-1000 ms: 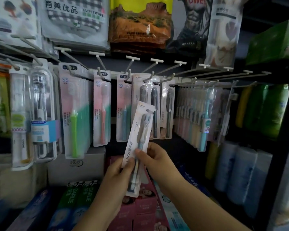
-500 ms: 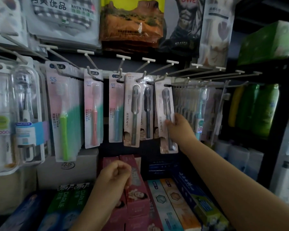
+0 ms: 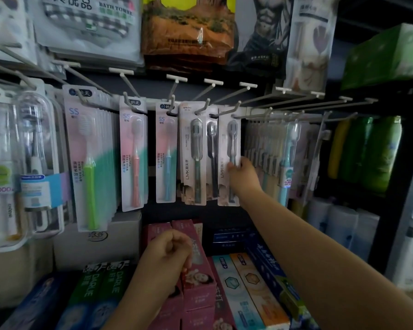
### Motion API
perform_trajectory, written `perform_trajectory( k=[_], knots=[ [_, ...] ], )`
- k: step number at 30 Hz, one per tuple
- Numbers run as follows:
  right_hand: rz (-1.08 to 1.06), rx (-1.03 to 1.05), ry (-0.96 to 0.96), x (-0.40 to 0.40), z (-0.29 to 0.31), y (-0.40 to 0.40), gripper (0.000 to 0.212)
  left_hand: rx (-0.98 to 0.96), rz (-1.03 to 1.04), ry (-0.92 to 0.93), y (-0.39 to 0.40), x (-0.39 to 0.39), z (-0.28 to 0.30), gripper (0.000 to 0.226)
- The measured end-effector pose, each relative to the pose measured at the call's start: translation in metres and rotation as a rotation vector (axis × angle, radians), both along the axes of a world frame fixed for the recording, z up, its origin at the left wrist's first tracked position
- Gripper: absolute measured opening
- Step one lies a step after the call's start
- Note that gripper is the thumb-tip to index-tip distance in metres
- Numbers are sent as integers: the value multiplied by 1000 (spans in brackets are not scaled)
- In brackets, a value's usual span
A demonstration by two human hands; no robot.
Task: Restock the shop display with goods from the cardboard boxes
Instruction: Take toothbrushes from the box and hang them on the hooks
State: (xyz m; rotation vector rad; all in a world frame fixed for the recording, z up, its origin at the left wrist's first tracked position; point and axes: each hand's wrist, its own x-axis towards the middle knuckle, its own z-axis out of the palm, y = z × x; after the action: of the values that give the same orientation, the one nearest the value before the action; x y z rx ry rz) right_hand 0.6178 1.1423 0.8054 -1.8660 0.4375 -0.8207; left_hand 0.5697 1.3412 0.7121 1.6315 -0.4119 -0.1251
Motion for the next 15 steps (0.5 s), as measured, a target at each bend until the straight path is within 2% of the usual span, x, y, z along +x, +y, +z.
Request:
perform_trajectory(
  k=[5,10,15],
  knots=[
    [-65,39,-15,4,-3,-9,50,4,-12,4,0,0,1,15],
    [-37,19,88,11,8,-18,41,5,-7,4,-1,3,-1,15],
    [-81,-105,62,4,-11,-15,45,-2,8,1,0,-1,1,16]
  ],
)
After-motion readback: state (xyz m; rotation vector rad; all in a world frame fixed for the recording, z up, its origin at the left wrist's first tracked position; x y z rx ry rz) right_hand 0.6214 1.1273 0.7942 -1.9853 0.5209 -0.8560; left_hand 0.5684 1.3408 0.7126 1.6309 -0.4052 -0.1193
